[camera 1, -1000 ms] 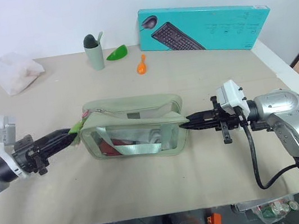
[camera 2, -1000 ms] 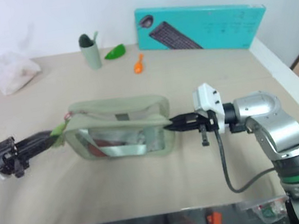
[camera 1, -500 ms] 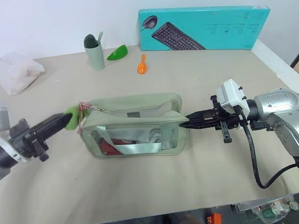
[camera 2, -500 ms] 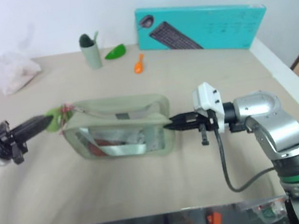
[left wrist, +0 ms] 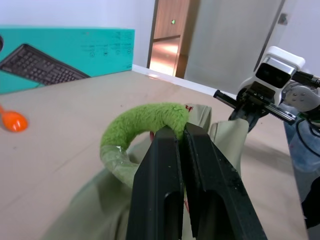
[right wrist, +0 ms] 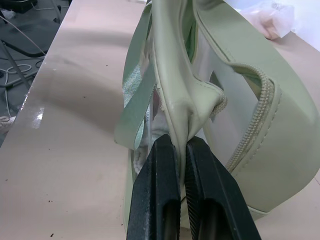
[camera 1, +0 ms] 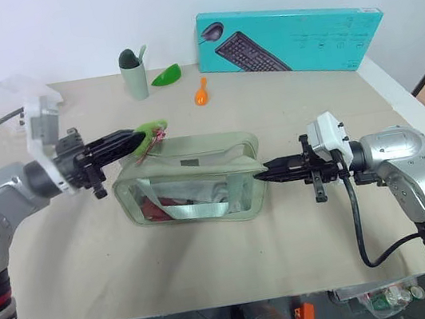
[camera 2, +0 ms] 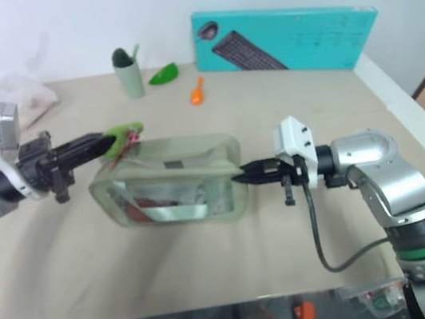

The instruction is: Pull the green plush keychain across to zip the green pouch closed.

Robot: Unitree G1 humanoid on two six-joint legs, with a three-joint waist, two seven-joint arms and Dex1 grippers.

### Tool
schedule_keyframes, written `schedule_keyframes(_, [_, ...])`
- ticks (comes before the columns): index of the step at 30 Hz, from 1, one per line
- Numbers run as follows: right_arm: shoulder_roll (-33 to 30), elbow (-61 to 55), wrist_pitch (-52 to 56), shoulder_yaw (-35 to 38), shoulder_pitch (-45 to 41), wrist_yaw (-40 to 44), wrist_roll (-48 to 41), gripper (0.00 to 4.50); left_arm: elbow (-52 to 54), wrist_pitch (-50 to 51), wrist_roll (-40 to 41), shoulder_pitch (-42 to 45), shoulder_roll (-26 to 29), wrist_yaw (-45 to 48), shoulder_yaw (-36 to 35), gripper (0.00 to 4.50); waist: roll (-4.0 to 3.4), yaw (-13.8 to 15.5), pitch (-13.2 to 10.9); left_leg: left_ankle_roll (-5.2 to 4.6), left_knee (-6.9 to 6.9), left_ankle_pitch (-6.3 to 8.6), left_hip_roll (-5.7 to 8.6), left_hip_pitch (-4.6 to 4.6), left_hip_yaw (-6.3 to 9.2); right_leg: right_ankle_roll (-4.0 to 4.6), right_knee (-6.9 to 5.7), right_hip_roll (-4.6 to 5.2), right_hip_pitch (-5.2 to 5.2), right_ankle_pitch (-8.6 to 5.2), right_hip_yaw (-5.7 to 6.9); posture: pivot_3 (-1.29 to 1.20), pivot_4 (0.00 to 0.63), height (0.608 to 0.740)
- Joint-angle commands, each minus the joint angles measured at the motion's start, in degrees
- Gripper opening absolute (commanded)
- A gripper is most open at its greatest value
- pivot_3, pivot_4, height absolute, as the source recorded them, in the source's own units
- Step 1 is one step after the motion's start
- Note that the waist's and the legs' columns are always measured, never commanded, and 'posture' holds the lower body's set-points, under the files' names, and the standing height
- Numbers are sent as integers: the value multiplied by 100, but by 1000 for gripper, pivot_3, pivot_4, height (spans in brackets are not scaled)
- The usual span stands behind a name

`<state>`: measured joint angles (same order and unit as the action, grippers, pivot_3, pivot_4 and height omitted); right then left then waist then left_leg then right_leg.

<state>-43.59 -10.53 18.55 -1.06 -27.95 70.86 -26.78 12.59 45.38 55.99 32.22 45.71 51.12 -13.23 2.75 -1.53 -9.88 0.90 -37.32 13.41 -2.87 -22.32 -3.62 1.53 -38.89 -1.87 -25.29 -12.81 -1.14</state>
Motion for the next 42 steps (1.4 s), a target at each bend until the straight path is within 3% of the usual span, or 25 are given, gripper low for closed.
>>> schedule_keyframes(1, [-39,-223,-31,153,-4,-70,-77,0,100,14,-47,60,-45,46,48,985,0,-3,0,0,1,0,-1,0,0,0,-1,0,0,0,-1,0,150,740])
schedule_keyframes(10, [-42,-255,-32,157,26,-133,-100,0,146,-26,548,-36,-61,343,-651,3995,0,-5,0,0,0,0,-6,-1,2,0,-2,-2,-1,0,1,0,150,740])
schedule_keyframes(15, [-16,-236,-40,125,-4,-130,-99,0,-121,270,1037,-273,191,120,-1499,3995,0,-12,0,1,0,0,-8,-1,4,0,-2,-1,-1,0,3,0,150,740])
schedule_keyframes(19, [5,-192,-57,102,-40,-108,-92,0,-230,198,637,-1128,659,523,-1805,3995,-1,-40,-1,1,1,0,-9,1,2,1,-2,0,-2,-1,2,0,150,740])
schedule_keyframes(25, [56,-143,-89,58,-84,-91,-71,0,-206,-151,-111,-2098,648,768,-1397,3995,0,-28,-1,1,-1,0,-7,-1,3,4,-2,10,-2,-5,7,0,150,740])
schedule_keyframes(34, [28,-176,-66,91,-104,-78,-78,0,-438,-538,-741,-1932,158,838,-536,3995,-1,-24,-1,1,5,0,-10,-1,2,7,-2,3,-4,-7,6,0,150,740])
schedule_keyframes(37, [-4,-210,-54,133,-61,-96,-81,0,-525,-665,-784,-1887,-34,930,-428,3234,-1,-28,-1,1,6,0,-11,-1,2,7,-2,1,-4,-7,5,0,150,740])
schedule_keyframes(42, [-53,-260,-29,173,0,-125,-85,0,-464,-564,-626,-1811,-166,936,-518,1512,-1,-29,-1,1,5,0,-11,-2,2,7,-2,3,-4,-6,4,0,150,740])
